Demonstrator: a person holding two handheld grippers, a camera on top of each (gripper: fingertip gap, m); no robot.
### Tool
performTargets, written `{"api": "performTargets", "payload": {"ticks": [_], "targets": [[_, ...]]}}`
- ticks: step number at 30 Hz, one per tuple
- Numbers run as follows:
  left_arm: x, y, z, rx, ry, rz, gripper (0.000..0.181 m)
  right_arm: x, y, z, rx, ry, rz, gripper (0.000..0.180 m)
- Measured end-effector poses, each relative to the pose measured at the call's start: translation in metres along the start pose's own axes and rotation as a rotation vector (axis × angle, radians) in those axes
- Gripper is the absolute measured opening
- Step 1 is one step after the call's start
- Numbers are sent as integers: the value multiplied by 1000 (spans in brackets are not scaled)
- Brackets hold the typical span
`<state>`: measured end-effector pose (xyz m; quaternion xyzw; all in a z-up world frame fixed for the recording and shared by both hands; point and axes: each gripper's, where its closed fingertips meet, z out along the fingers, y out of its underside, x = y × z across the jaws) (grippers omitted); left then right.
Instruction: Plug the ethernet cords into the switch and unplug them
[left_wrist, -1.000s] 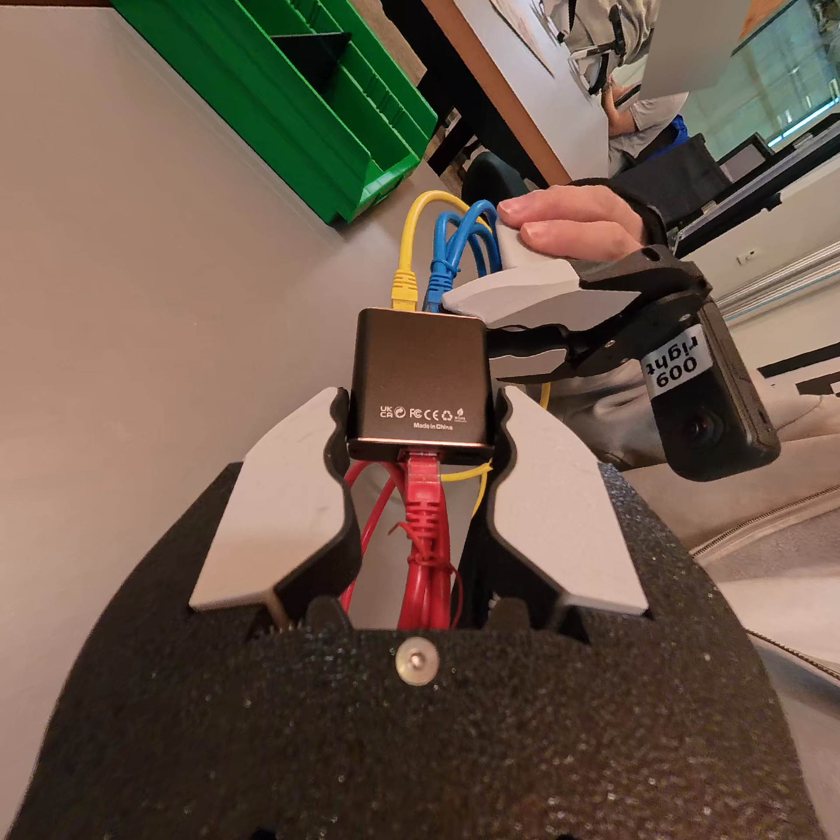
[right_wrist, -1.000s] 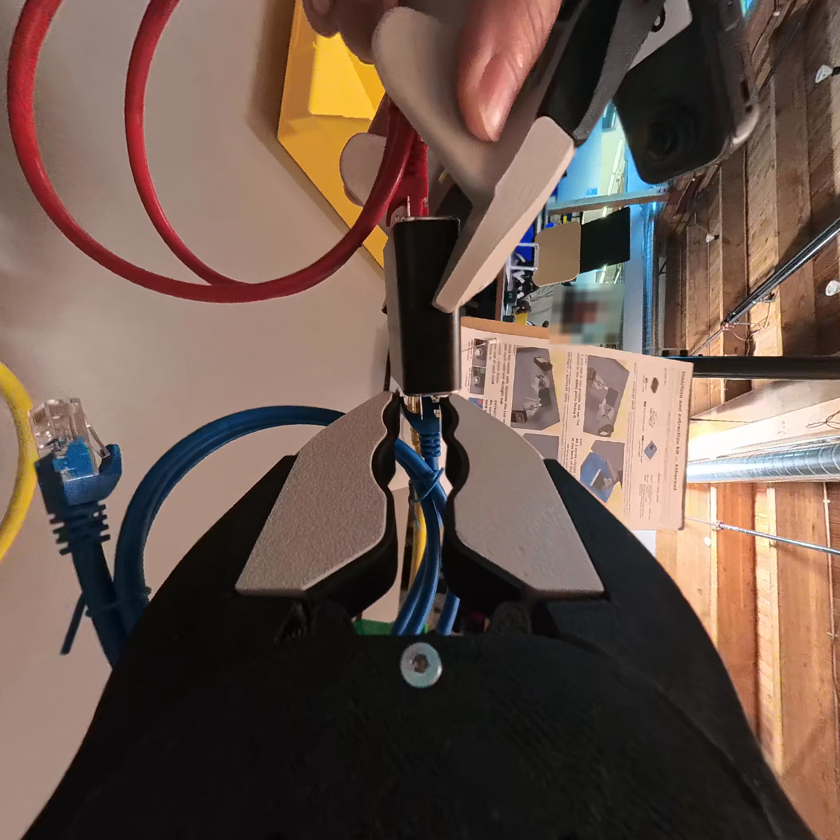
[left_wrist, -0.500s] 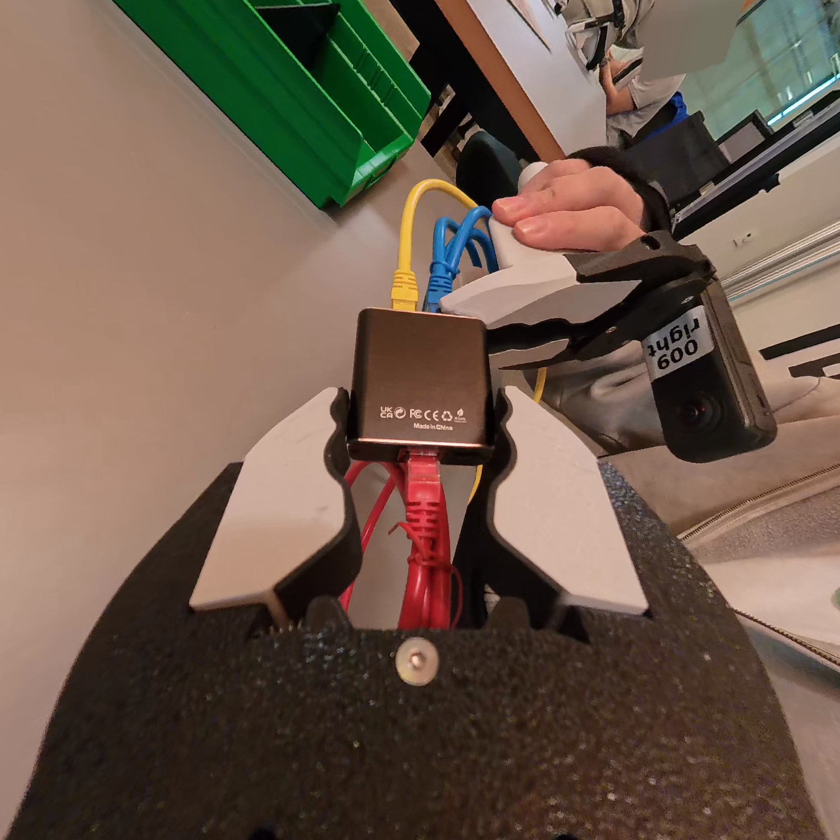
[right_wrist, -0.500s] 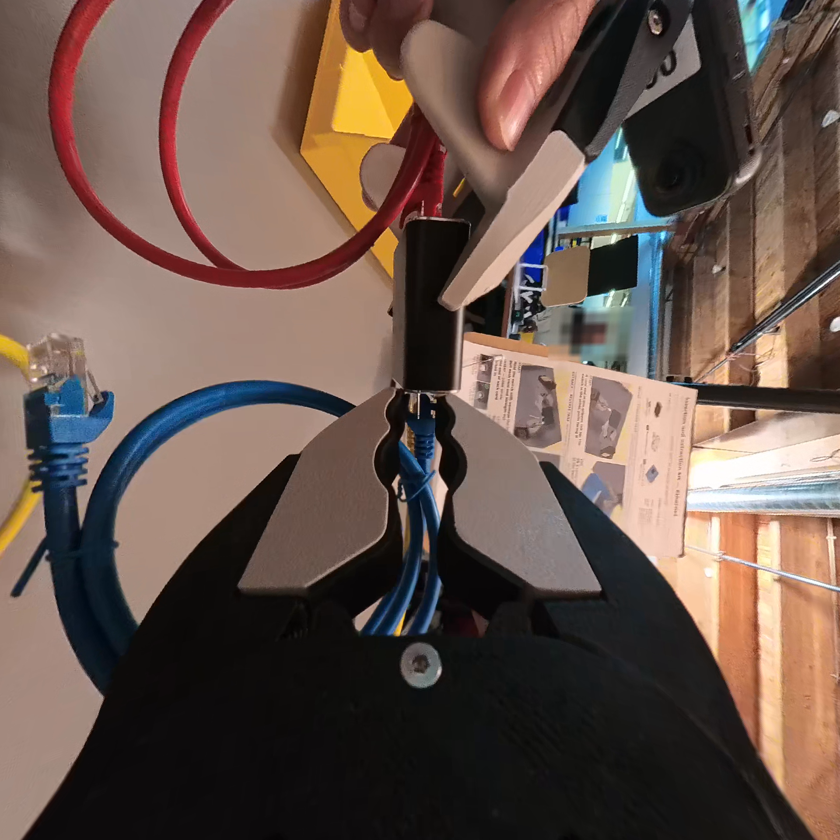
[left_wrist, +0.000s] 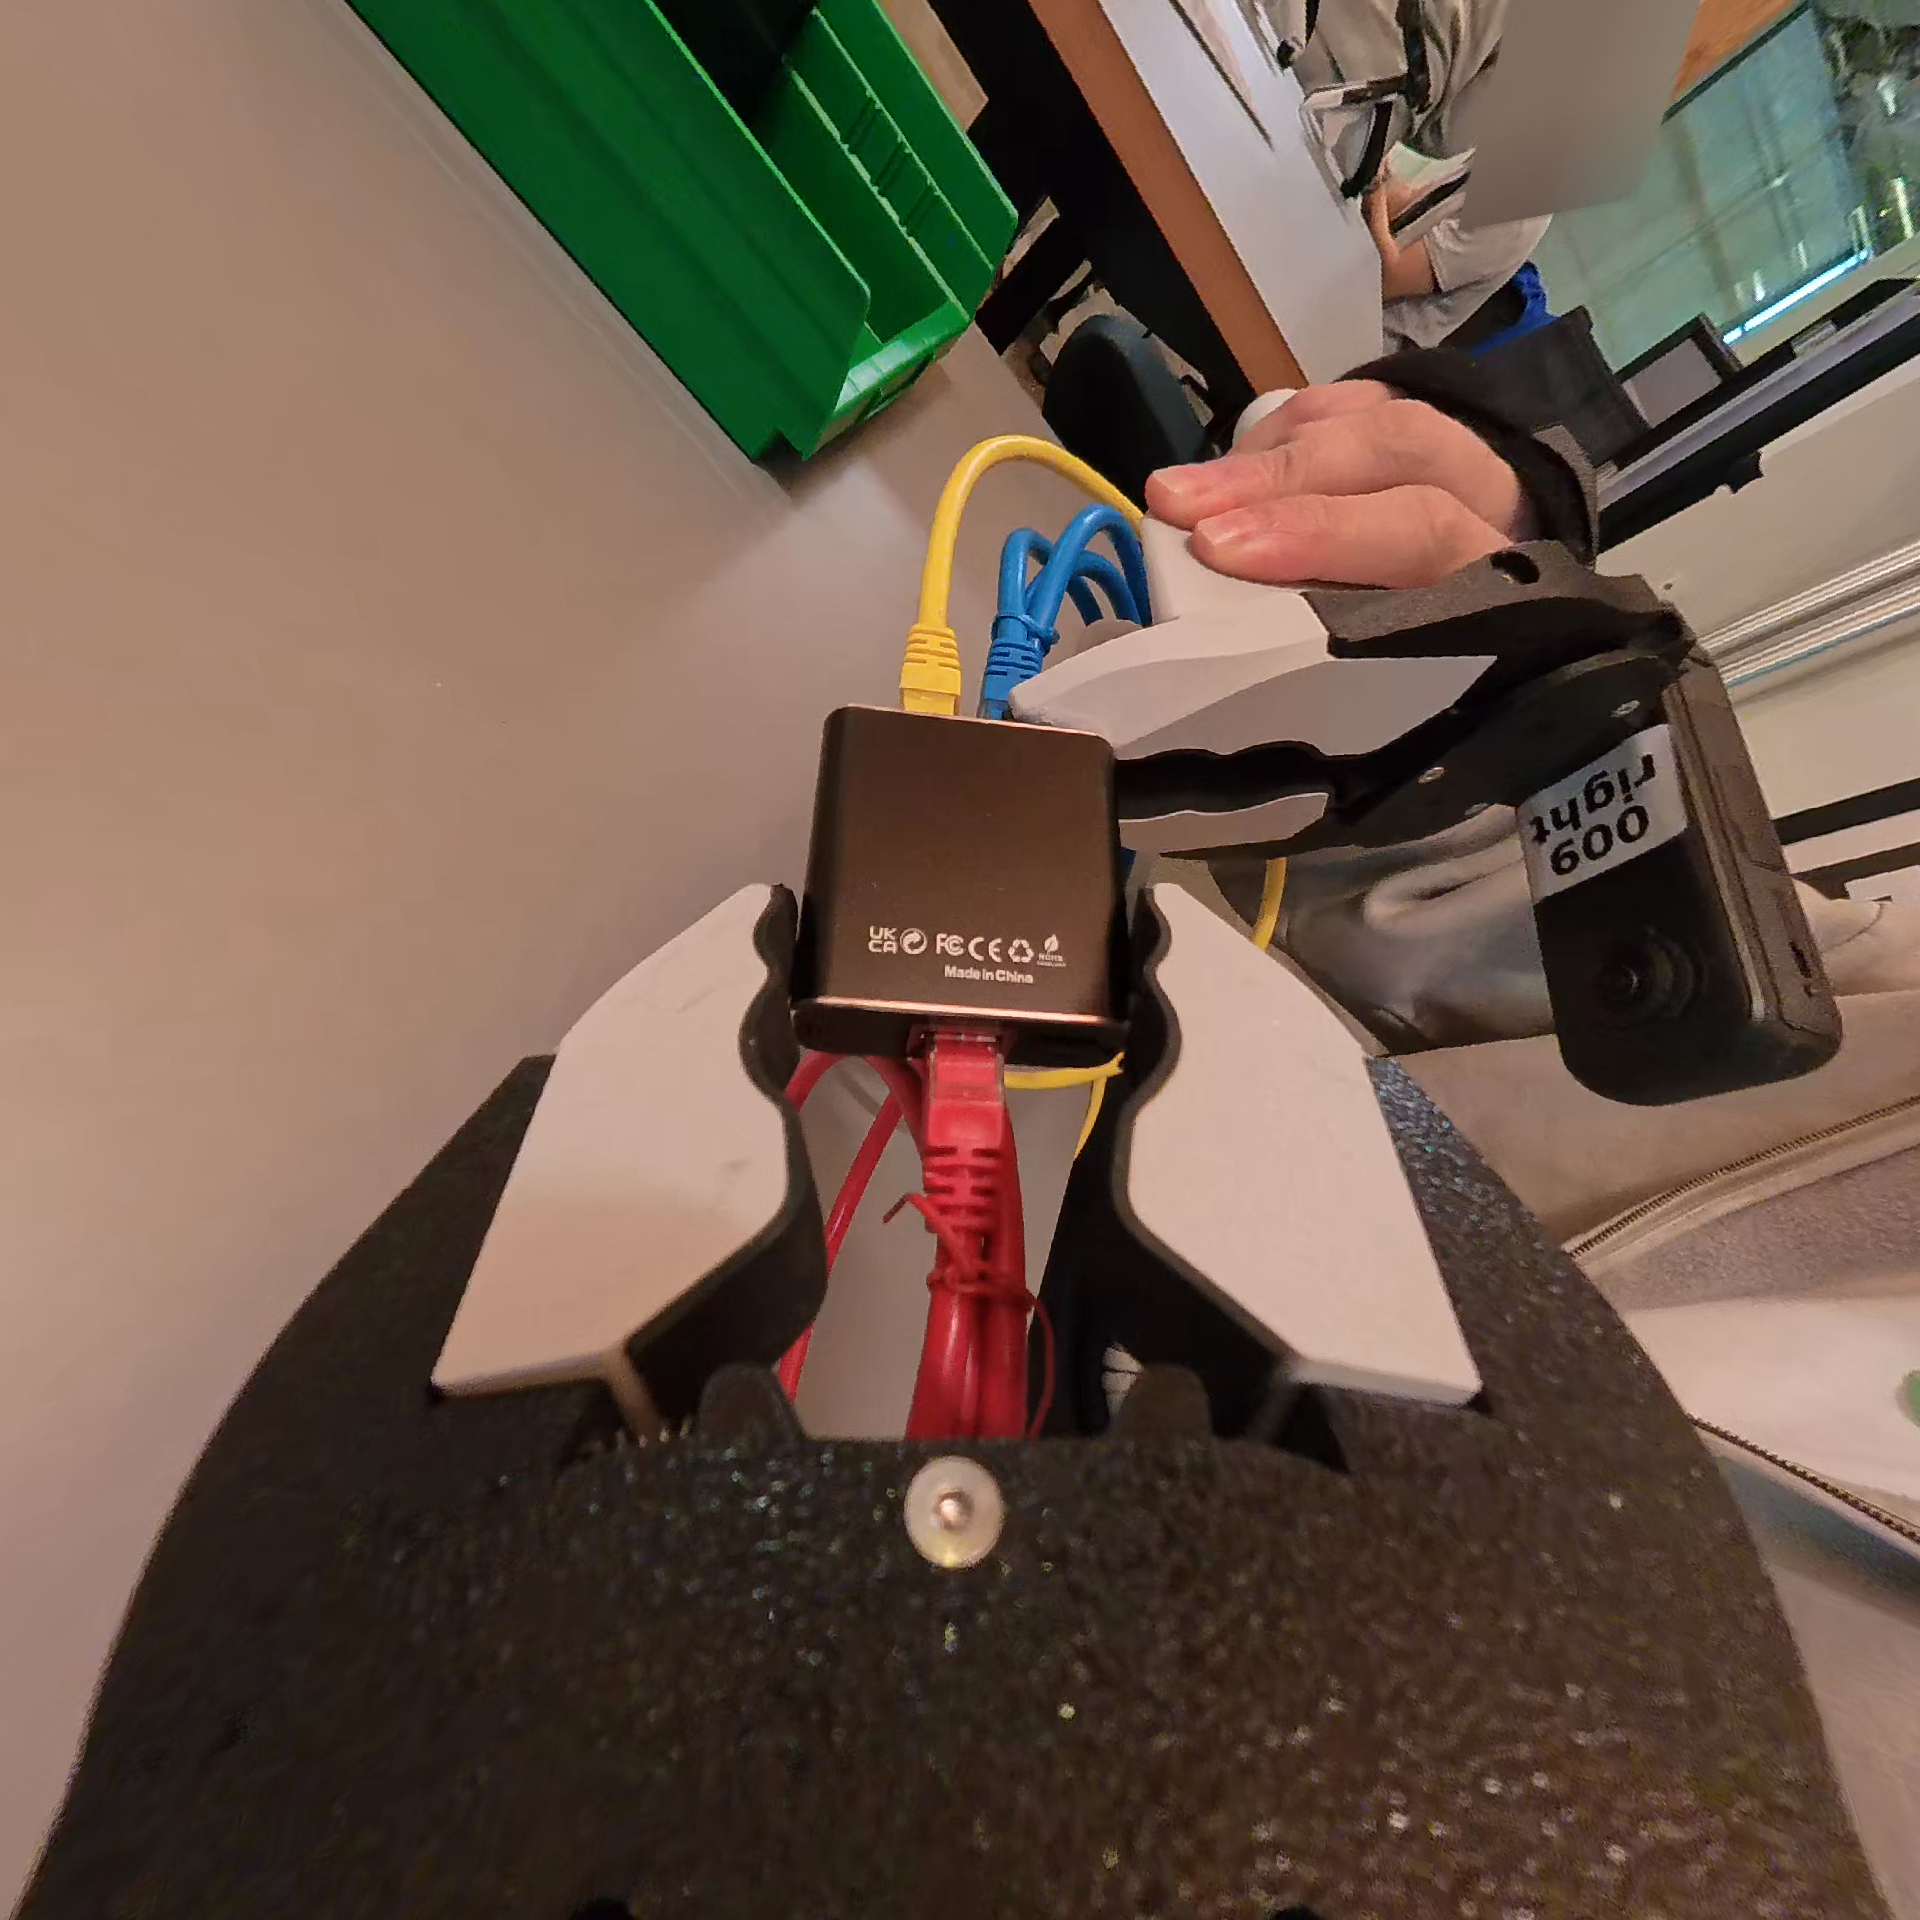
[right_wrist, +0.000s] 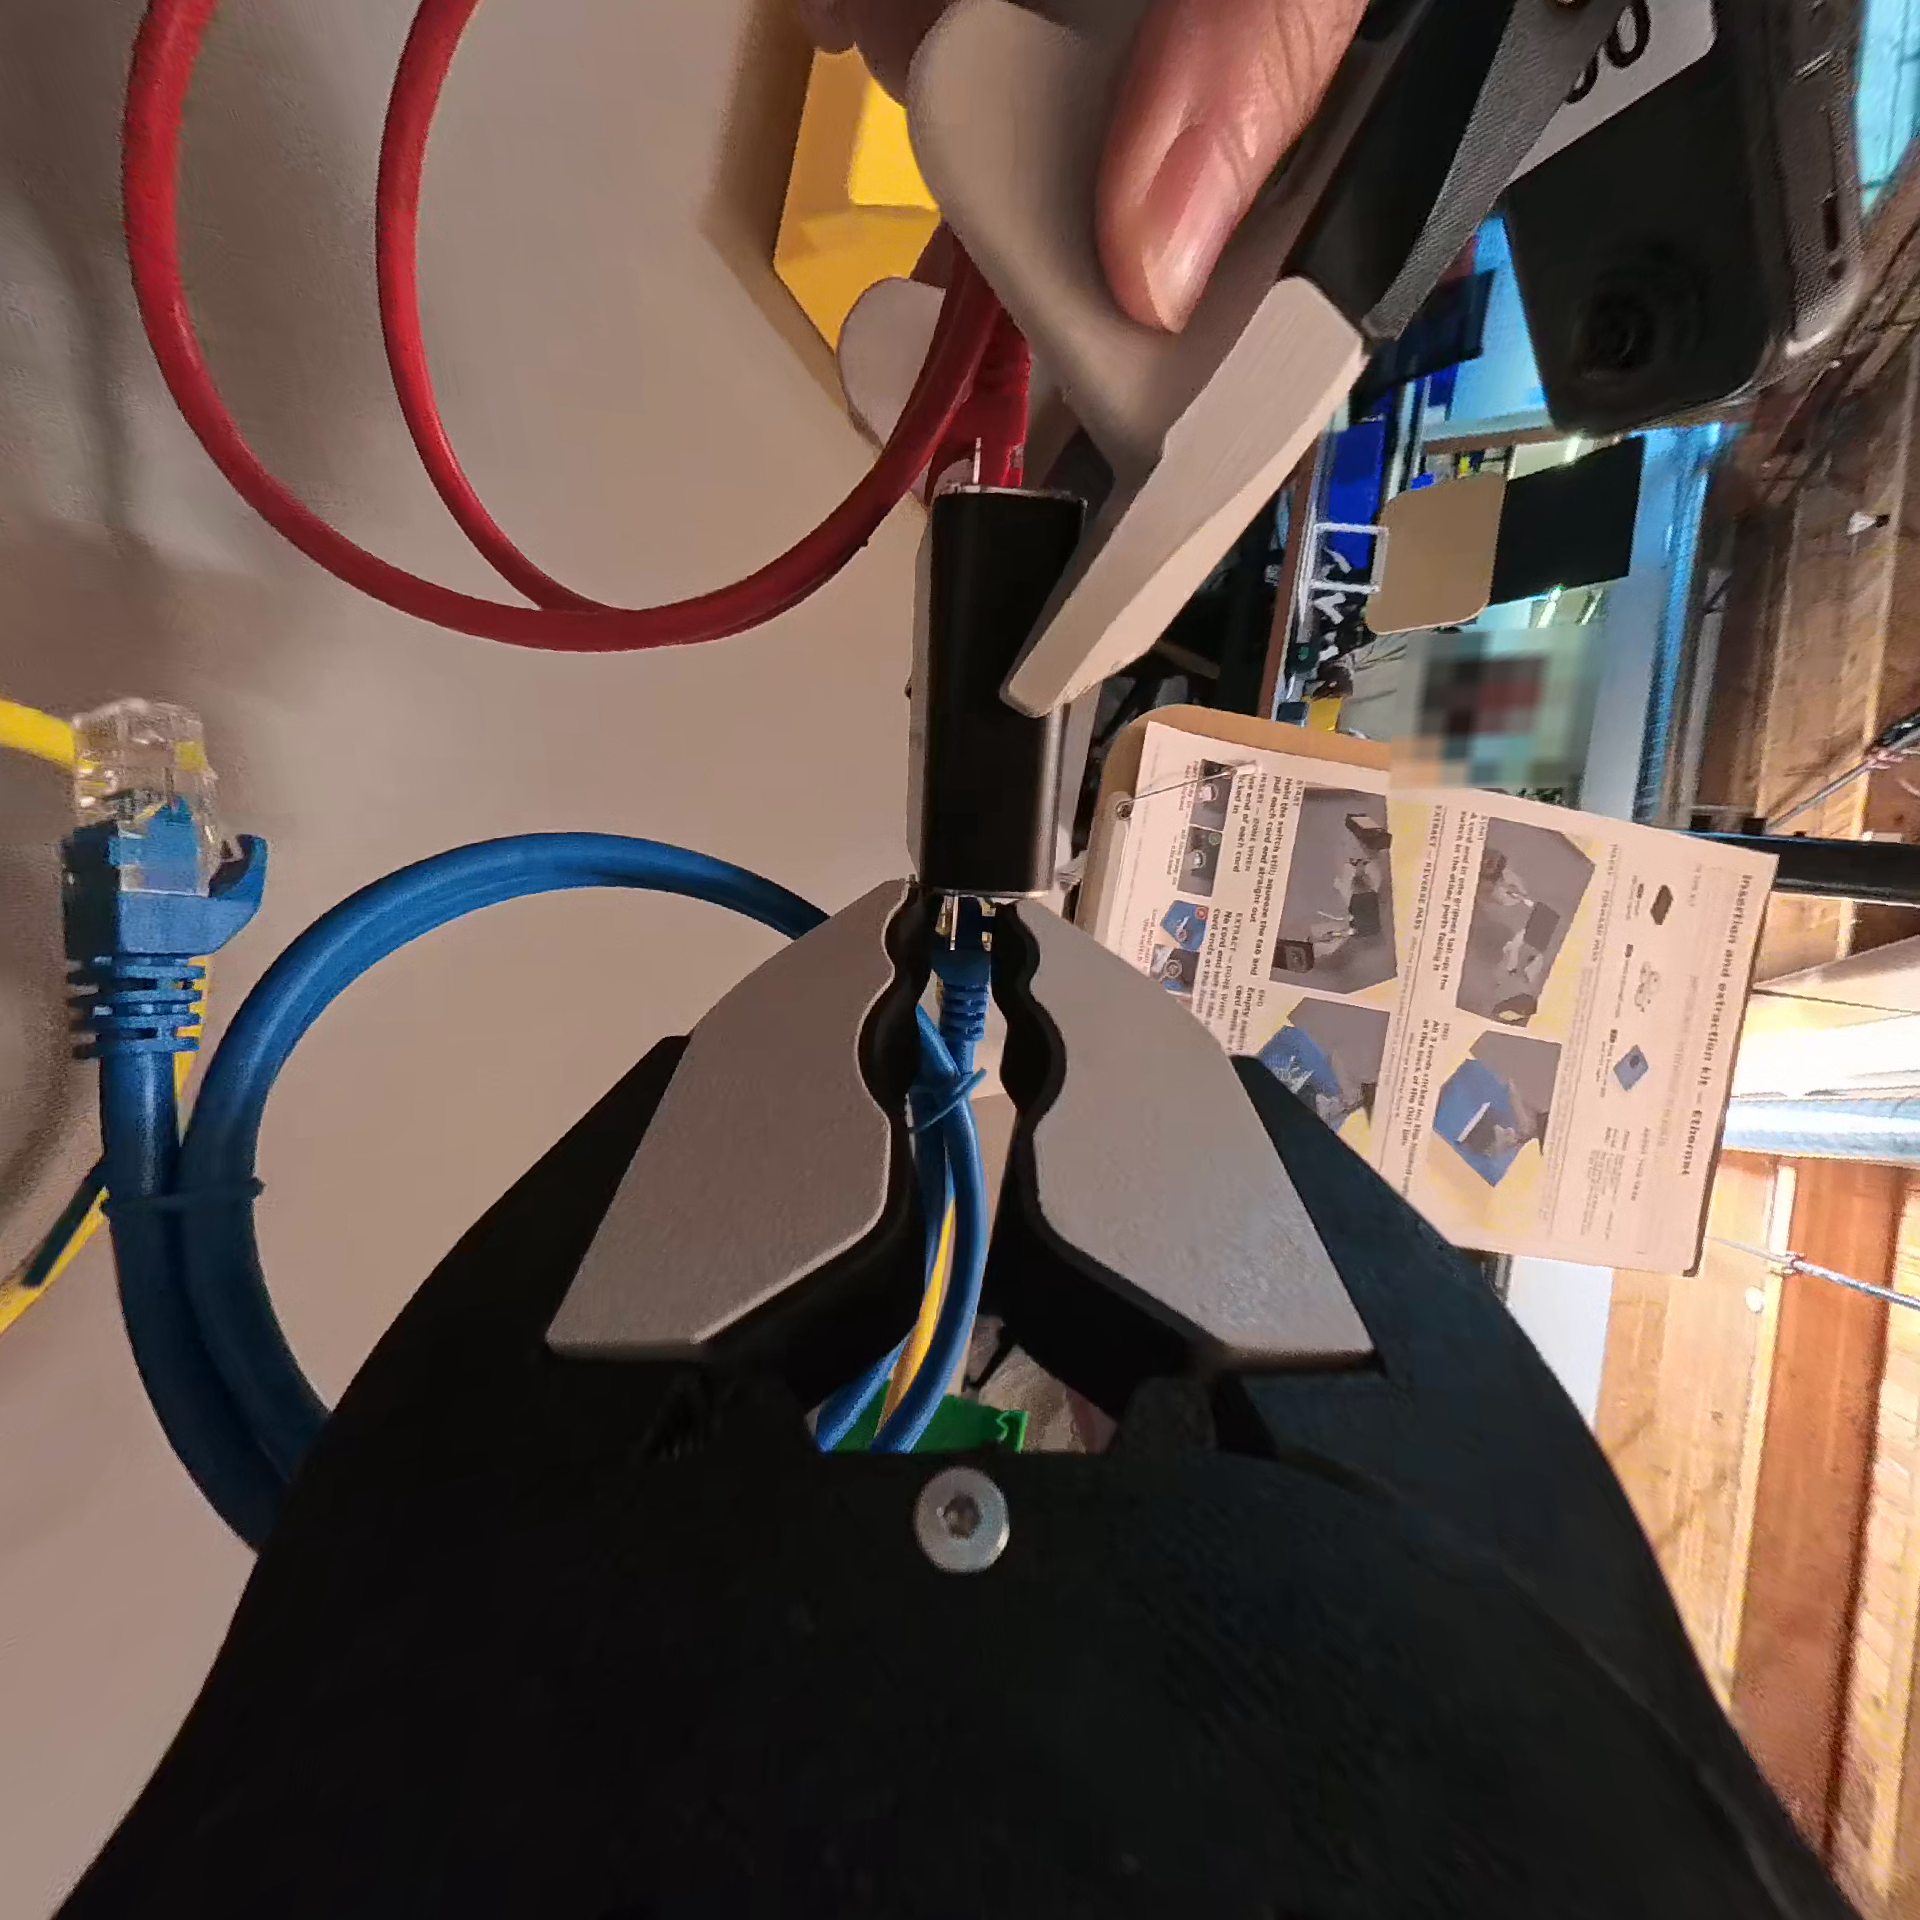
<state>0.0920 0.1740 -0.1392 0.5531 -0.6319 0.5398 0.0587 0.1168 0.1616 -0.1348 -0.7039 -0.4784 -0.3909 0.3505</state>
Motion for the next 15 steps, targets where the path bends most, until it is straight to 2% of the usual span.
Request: {"api": "performTargets", "payload": {"ticks": [15], "targets": [[-14,9,-2,-42,-76,22,60,-19,-1,11,-40,-68,-48,13]]}}
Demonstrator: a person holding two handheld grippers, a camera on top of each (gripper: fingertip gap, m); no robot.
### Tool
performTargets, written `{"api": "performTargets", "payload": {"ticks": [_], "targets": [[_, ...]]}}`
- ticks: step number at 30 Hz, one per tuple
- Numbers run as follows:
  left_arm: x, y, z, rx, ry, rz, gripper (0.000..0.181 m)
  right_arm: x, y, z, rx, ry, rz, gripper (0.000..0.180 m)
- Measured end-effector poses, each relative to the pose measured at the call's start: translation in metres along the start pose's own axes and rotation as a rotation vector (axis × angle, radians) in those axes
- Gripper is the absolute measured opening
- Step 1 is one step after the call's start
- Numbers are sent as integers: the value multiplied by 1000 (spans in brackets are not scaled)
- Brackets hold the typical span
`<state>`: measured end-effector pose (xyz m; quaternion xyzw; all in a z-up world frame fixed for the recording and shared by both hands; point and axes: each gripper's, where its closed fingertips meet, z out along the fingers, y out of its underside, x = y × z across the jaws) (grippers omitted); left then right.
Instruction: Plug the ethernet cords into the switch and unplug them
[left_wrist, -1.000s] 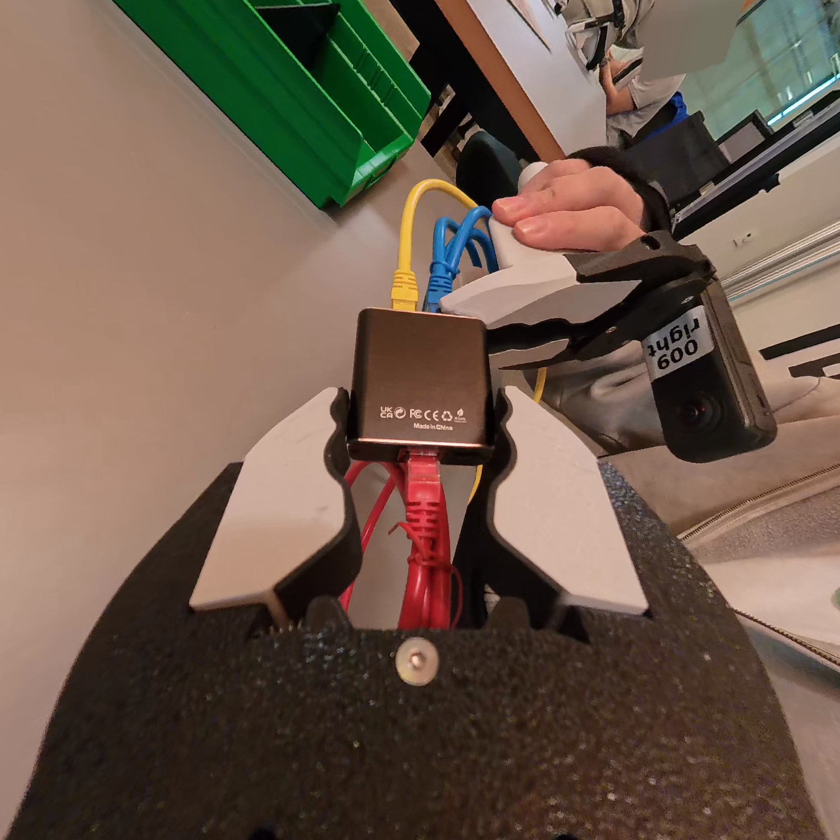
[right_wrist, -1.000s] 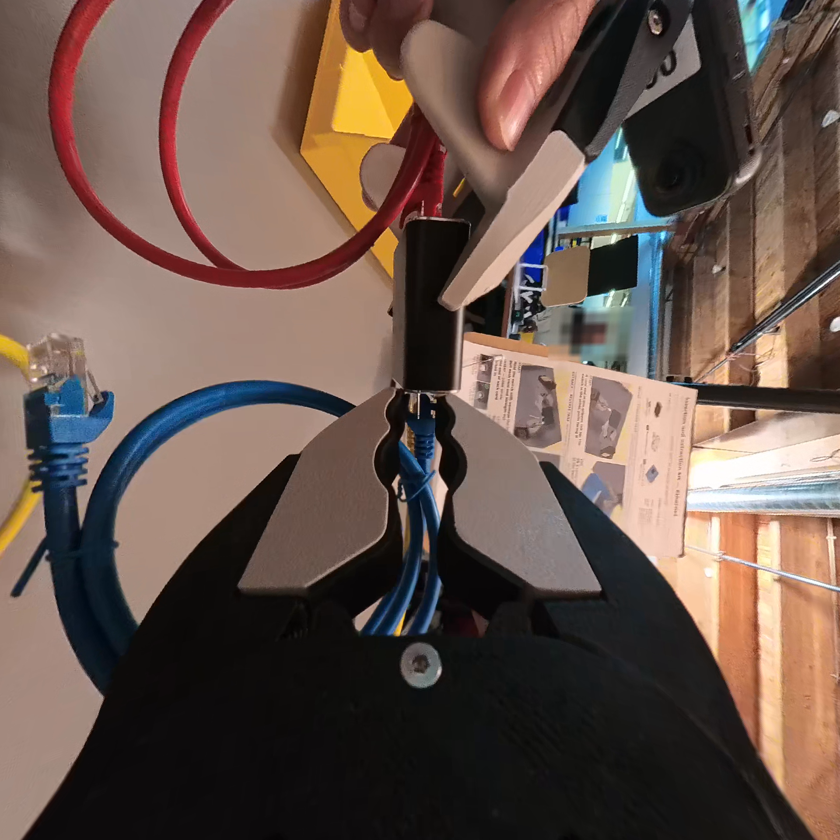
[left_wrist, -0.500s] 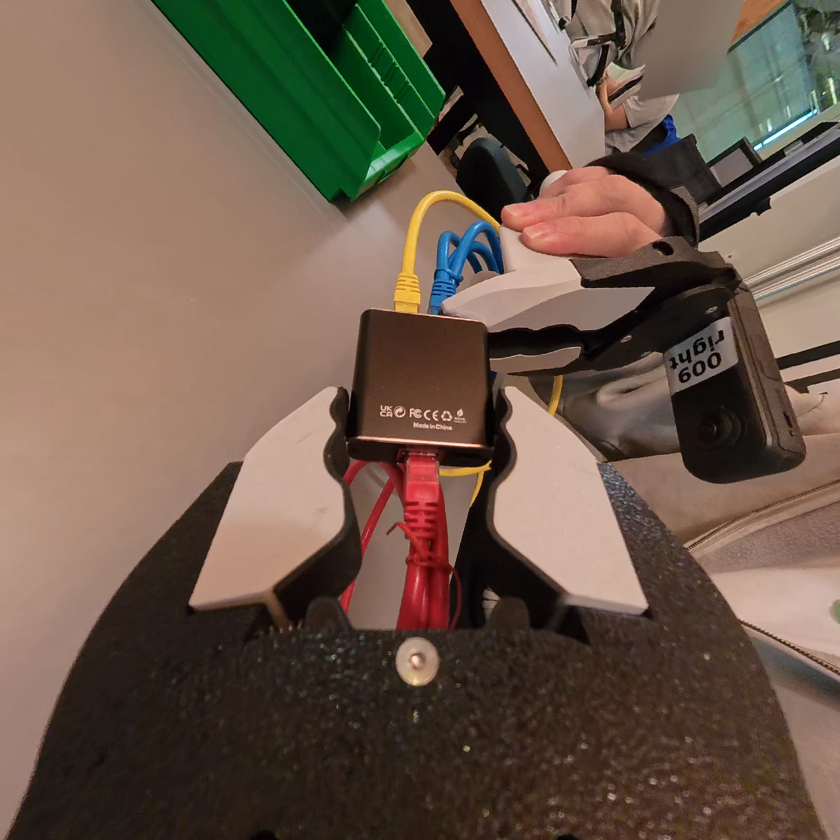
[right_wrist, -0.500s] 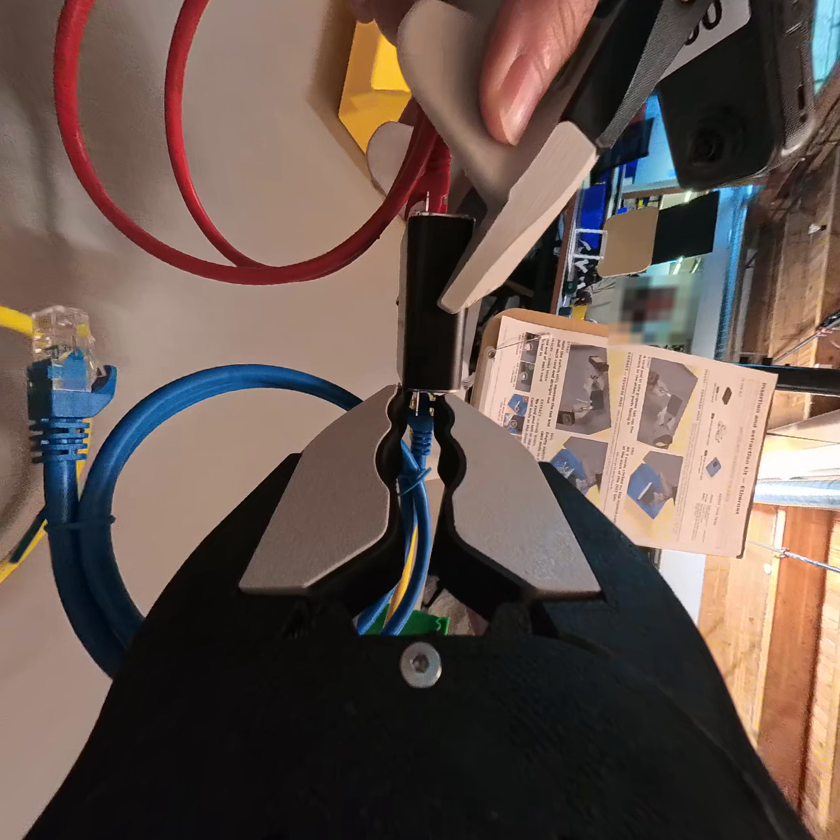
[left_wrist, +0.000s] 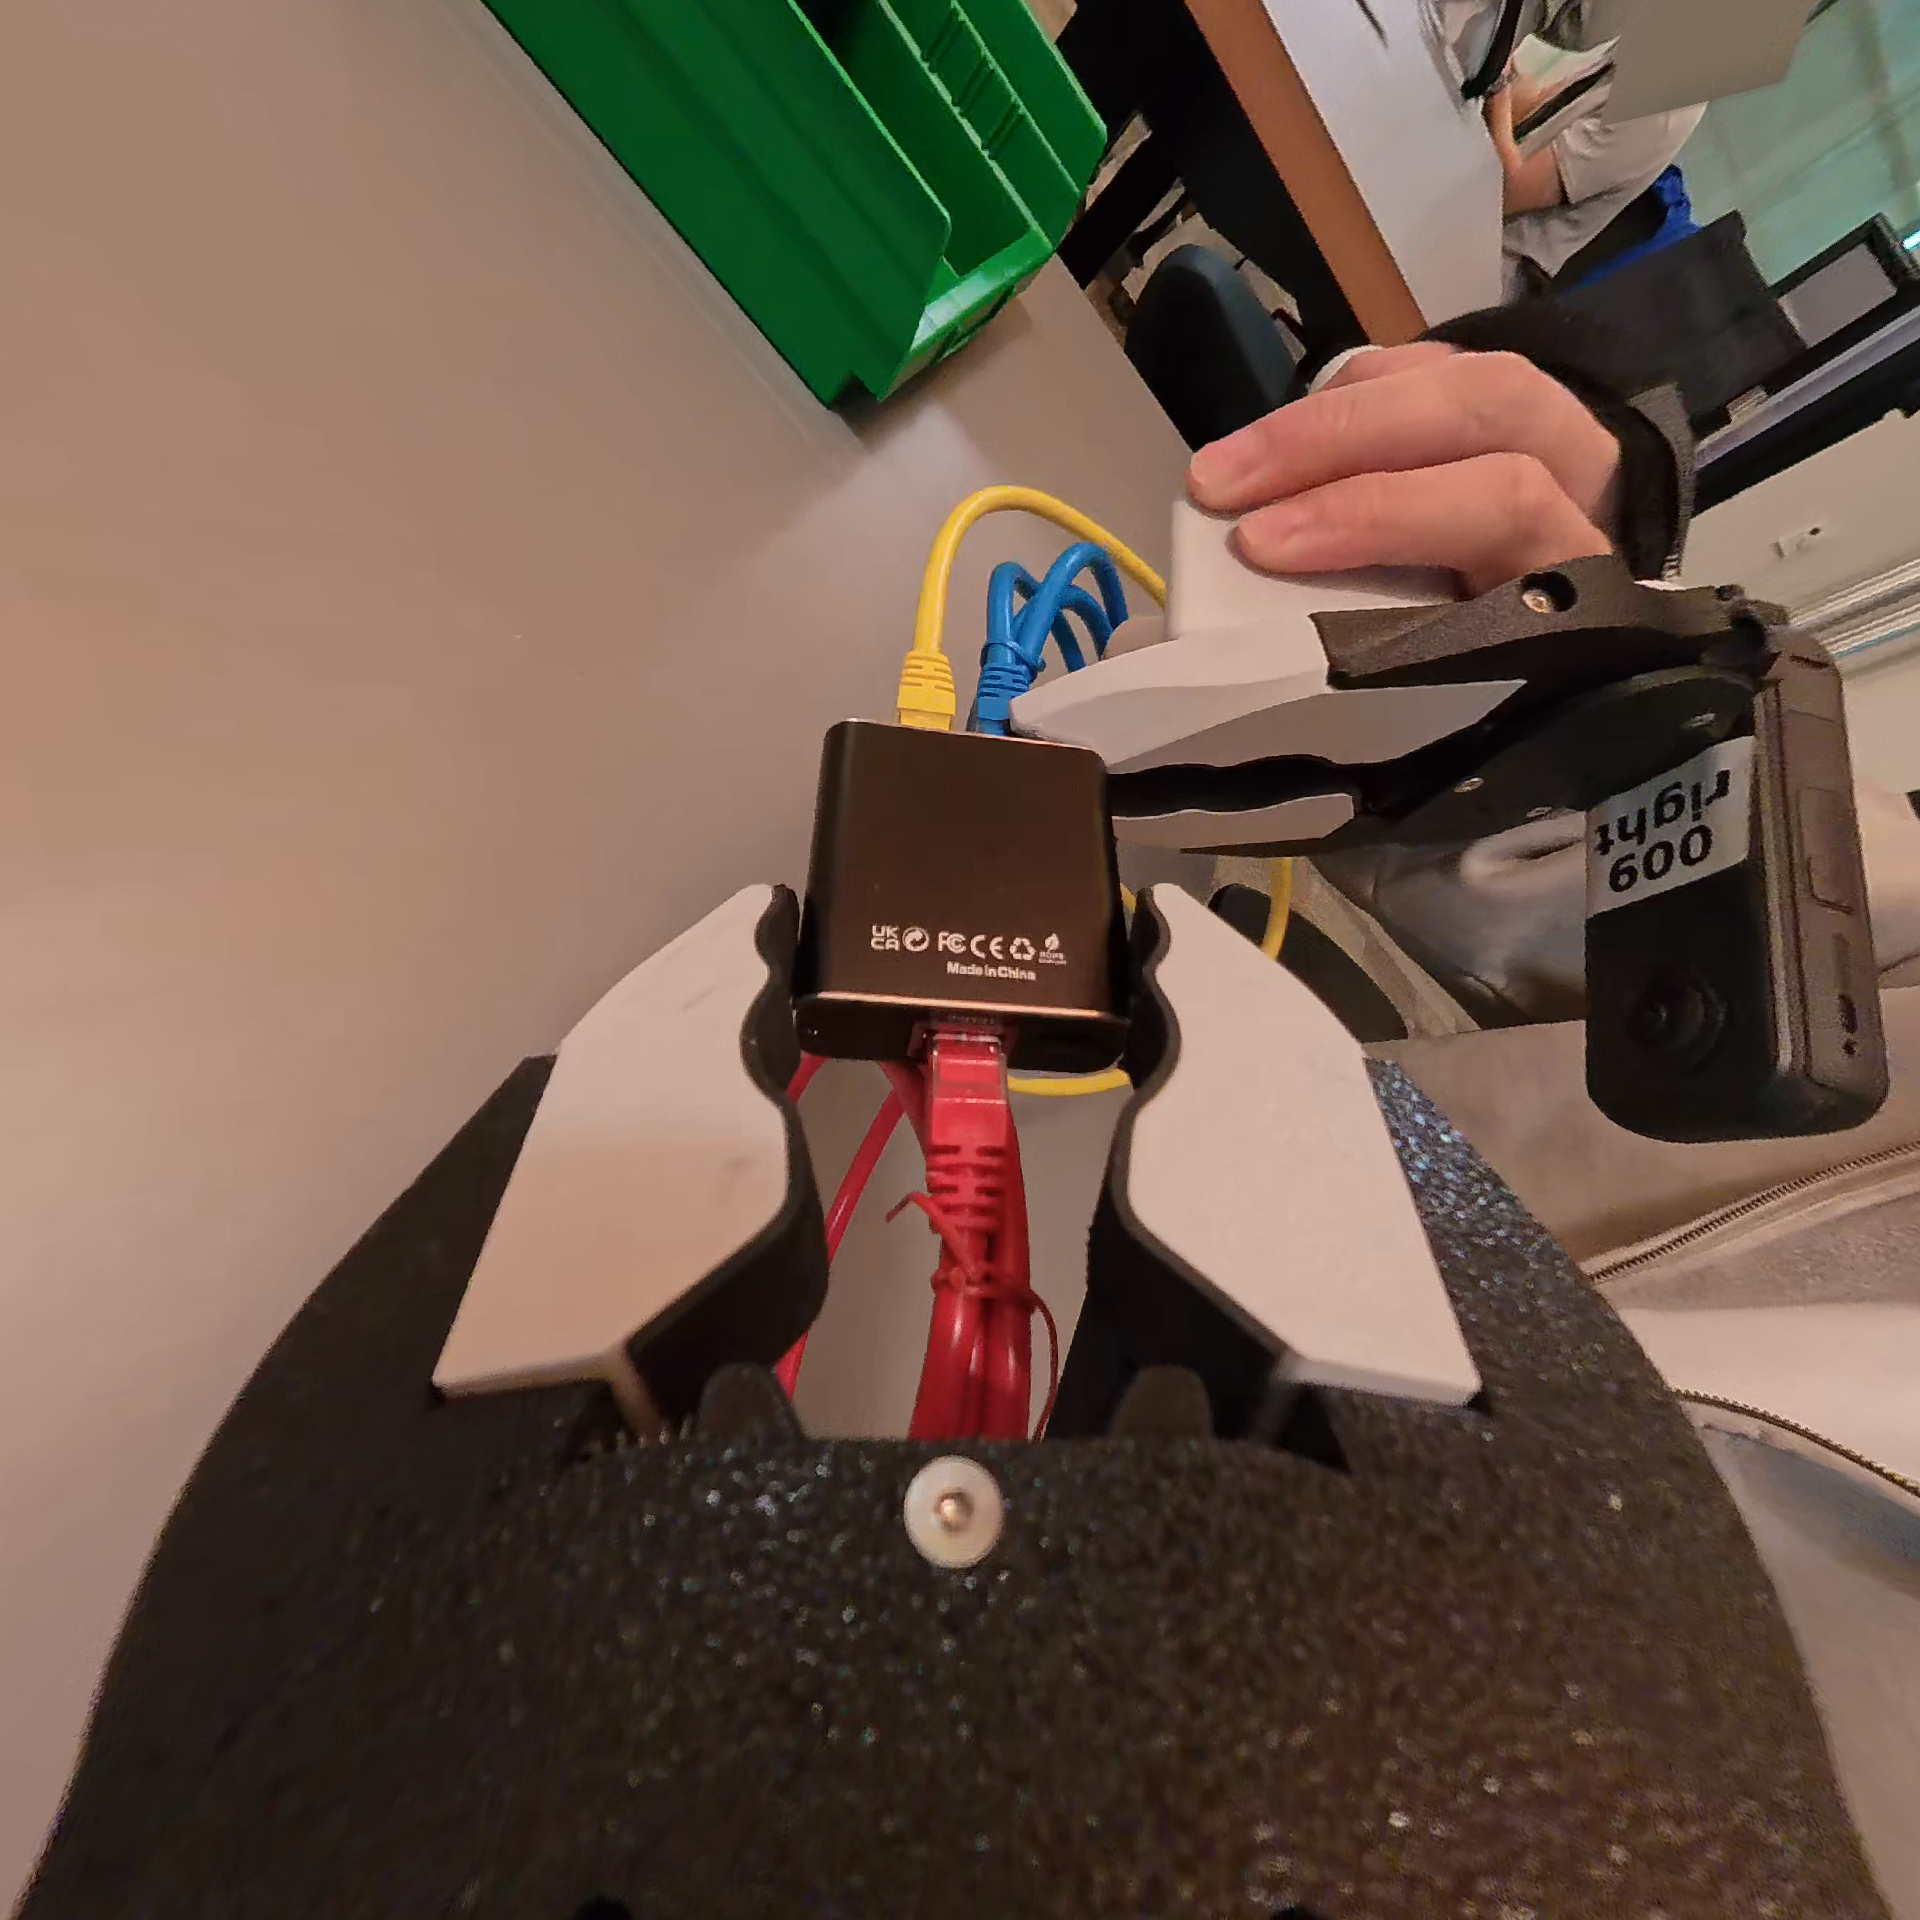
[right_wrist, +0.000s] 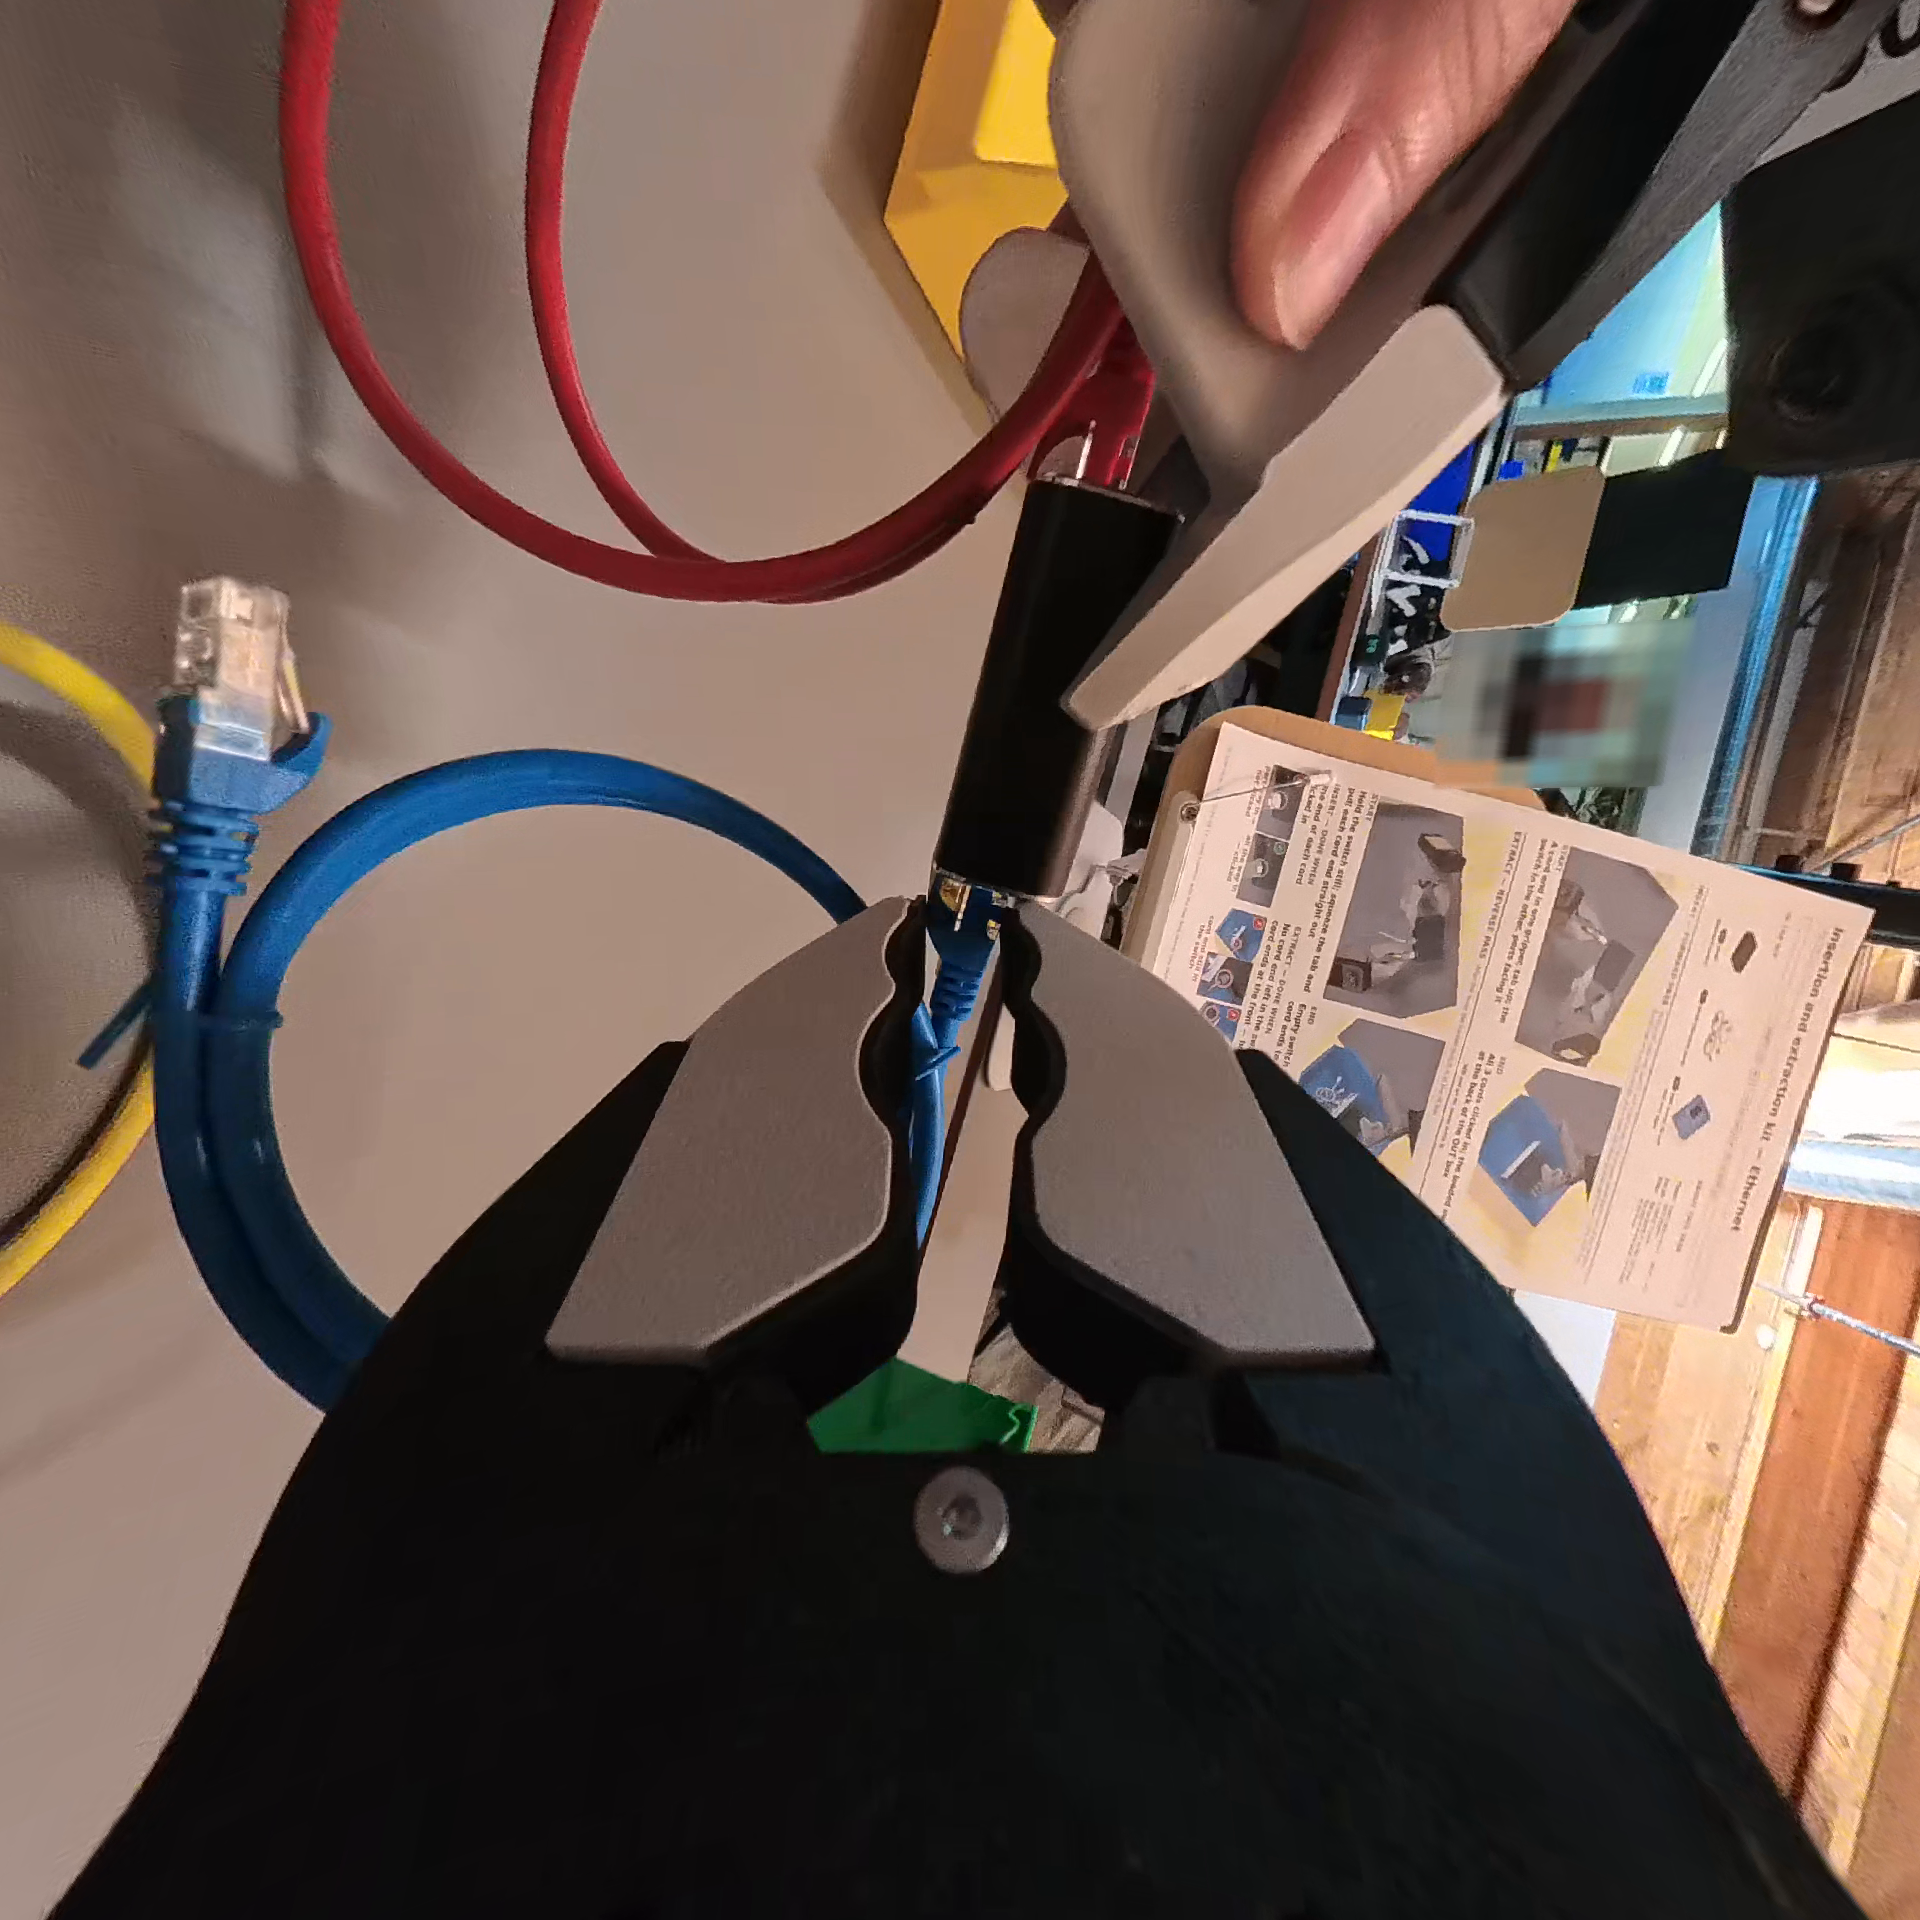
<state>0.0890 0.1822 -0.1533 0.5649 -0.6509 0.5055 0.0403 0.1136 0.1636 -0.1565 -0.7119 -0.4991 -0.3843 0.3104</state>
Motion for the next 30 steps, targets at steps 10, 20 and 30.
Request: {"api": "performTargets", "payload": {"ticks": [10,20,30], "targets": [[0,1,0,7,1,0,60,-3,0,1,3,-3,20,13],[0,-6,-4,53,5,-17,57,5,2,2,6,55,52,13],[3,-10,-6,84,36,-34,57,13,1,-1,39,102,78,14]]}}
